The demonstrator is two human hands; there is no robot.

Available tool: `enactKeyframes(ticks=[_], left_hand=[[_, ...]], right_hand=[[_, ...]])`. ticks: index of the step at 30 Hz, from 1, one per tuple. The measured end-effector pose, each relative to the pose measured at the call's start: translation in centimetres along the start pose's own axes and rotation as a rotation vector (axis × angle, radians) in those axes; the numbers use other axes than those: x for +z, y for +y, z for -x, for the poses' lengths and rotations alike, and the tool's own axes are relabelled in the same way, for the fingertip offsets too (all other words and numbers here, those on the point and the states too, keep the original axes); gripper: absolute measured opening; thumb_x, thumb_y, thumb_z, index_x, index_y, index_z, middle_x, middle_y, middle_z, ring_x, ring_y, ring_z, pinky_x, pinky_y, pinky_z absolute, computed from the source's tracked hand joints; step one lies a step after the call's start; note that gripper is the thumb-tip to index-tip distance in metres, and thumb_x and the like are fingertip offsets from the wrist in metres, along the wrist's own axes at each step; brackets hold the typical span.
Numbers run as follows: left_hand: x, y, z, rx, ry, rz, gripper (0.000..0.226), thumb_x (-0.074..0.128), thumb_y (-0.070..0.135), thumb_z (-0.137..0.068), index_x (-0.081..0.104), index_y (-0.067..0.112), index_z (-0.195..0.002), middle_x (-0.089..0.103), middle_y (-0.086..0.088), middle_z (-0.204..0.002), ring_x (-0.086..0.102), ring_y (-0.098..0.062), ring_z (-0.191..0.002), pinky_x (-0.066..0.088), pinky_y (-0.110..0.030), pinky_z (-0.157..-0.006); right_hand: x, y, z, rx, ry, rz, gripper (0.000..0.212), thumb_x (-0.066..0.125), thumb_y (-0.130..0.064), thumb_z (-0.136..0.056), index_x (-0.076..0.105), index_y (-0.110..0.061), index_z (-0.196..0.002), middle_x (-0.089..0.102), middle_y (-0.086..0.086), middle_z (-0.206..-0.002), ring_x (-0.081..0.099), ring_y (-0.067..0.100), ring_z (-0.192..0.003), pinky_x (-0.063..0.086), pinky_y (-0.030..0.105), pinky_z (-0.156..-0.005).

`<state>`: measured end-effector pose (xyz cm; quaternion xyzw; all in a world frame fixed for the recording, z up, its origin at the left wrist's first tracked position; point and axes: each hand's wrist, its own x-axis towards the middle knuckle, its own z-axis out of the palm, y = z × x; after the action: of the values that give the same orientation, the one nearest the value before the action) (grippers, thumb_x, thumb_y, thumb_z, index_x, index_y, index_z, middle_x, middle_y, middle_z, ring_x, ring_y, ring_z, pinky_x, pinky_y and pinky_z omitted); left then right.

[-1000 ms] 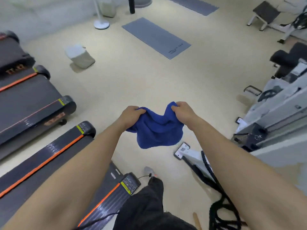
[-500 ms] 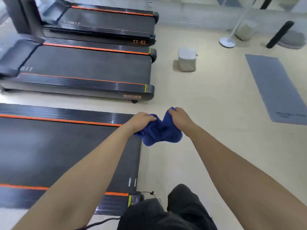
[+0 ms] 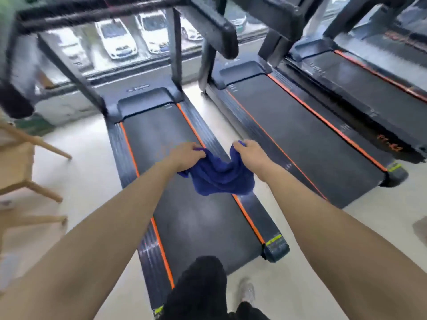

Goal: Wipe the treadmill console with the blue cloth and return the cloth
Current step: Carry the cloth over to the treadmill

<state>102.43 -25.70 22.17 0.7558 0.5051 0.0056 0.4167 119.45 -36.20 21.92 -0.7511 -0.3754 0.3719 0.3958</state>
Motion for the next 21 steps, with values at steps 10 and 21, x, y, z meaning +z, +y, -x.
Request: enactKeyframes(ticks=[10, 21], left_hand=[[-15.2, -3.9, -4.8, -0.14, 0.583, 0.002, 0.024, 0.053, 0.029, -0.091, 0.072, 0.013, -0.088, 0.069, -0.008, -0.084, 0.063, -0.029, -0.081, 0.054, -0.037, -0.069], [-35.0, -7.6, -17.4, -0.237, 0.708, 0.313, 0.033, 0.057, 0.028, -0.087, 0.048, 0.019, -0.056, 0.047, 0.0, -0.057, 0.044, -0.022, -0.061, 0.038, -0.033, -0.058]], right_hand=[[5.8, -13.2, -16.3, -0.231, -0.192, -0.008, 0.03, 0.042, -0.013, -0.1, 0.047, -0.018, -0.071, 0.05, 0.0, -0.072, 0.046, 0.019, -0.074, 0.037, 0.026, -0.063], [16.6, -30.3, -34.9, -0.237, -0.384, 0.047, 0.017, 0.045, -0.016, -0.092, 0.048, -0.016, -0.075, 0.046, 0.005, -0.073, 0.04, 0.021, -0.072, 0.031, 0.034, -0.067]])
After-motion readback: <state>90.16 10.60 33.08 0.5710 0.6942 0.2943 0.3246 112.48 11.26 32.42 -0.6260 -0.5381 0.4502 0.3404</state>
